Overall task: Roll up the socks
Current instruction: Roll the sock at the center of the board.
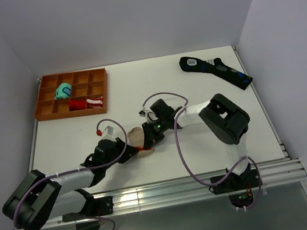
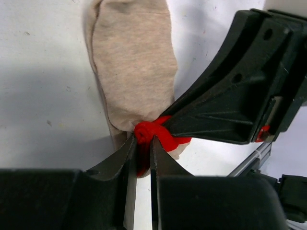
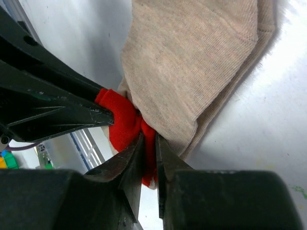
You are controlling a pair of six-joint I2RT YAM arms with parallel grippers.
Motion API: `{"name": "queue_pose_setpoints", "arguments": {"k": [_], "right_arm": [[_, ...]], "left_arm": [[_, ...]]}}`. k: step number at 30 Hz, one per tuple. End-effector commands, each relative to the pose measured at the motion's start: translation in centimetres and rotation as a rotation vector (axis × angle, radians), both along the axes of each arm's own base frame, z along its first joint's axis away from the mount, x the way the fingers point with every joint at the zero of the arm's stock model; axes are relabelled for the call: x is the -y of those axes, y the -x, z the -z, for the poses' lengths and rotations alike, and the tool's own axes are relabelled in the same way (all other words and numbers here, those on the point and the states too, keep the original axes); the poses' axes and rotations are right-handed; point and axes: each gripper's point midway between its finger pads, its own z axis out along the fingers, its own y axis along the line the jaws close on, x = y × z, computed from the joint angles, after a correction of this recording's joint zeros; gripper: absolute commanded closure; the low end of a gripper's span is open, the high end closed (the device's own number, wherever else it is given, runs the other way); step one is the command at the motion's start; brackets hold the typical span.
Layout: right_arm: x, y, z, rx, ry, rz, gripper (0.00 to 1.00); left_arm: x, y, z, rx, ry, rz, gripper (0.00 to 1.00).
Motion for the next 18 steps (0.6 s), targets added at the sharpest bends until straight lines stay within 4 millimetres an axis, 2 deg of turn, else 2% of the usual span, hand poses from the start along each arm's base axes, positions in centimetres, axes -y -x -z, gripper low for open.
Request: {"name": "queue_pose_setpoints", "arguments": {"k": [1, 11, 13, 18], "right_arm": [[3.6, 0.9, 4.9, 0.014, 0.221, 0.056, 0.78], [3.4, -0.1, 3.4, 0.086, 0.18, 0.109, 0.69], [2.8, -1.0, 2.2, 0.136, 0.136, 0.123, 0.66], [2.7, -2.1, 1.3, 0.196, 0.118, 0.142, 0.64]], "left_arm": [[-0.1, 1.7, 2.0, -0.142, -0.019, 0.054, 1.0], [-0.9, 2.1, 3.9, -0.246, -0.081, 0.056, 1.0], [-1.0, 2.2, 4.2, -0.262, -0.085, 0.055, 1.0], [-1.2, 2.5, 4.6, -0.305, -0.08, 0.057, 1.0]]}}
